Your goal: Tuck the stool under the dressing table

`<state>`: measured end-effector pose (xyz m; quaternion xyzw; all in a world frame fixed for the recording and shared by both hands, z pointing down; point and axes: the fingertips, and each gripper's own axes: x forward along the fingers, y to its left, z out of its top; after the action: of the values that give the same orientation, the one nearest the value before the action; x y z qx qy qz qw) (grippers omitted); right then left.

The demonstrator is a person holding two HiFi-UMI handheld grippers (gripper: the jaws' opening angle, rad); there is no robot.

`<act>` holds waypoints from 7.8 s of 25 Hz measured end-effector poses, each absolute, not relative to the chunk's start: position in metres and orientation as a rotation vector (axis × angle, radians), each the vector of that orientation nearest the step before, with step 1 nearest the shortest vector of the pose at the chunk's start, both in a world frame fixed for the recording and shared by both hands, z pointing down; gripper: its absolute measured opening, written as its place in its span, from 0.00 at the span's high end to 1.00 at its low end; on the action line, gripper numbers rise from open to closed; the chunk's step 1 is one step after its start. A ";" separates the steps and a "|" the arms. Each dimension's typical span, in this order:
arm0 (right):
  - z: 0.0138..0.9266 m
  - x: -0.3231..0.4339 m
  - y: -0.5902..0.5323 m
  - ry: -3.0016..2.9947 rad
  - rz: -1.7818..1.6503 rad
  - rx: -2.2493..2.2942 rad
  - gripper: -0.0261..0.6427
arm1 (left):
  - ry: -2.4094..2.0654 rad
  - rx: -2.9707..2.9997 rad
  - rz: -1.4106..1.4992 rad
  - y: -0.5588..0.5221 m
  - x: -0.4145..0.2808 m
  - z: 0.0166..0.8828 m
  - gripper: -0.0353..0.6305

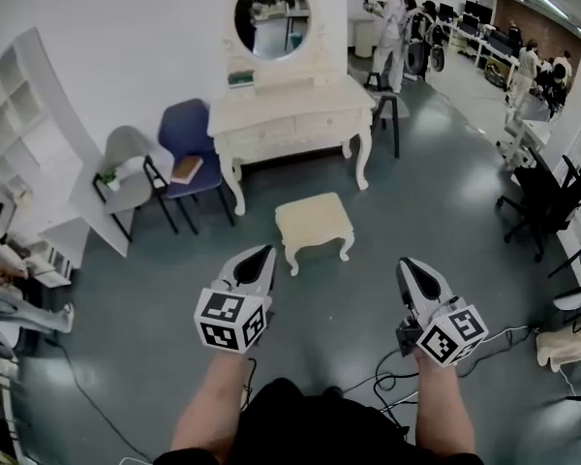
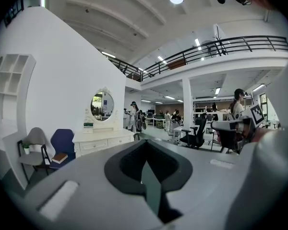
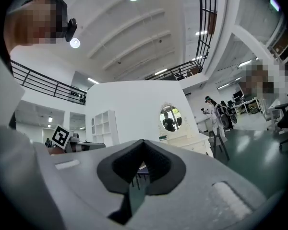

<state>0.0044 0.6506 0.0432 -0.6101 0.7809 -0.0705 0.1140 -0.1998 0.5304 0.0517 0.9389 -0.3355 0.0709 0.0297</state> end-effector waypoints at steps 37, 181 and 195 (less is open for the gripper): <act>0.087 0.010 0.396 2.375 -0.479 -1.942 0.95 | -0.843 2.848 0.190 0.261 -0.152 0.092 0.92; 0.737 0.181 0.138 2.845 -1.807 -1.830 0.35 | -0.975 1.741 0.917 0.119 -0.082 0.737 0.30; 0.739 0.181 0.137 2.884 -1.844 -1.899 0.35 | -0.874 1.821 0.978 0.110 -0.078 0.742 0.25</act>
<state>0.1807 0.1366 0.7388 -0.4493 0.6823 -0.4363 -0.3772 -0.0784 0.1099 0.7424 0.7312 -0.3510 0.3926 0.4336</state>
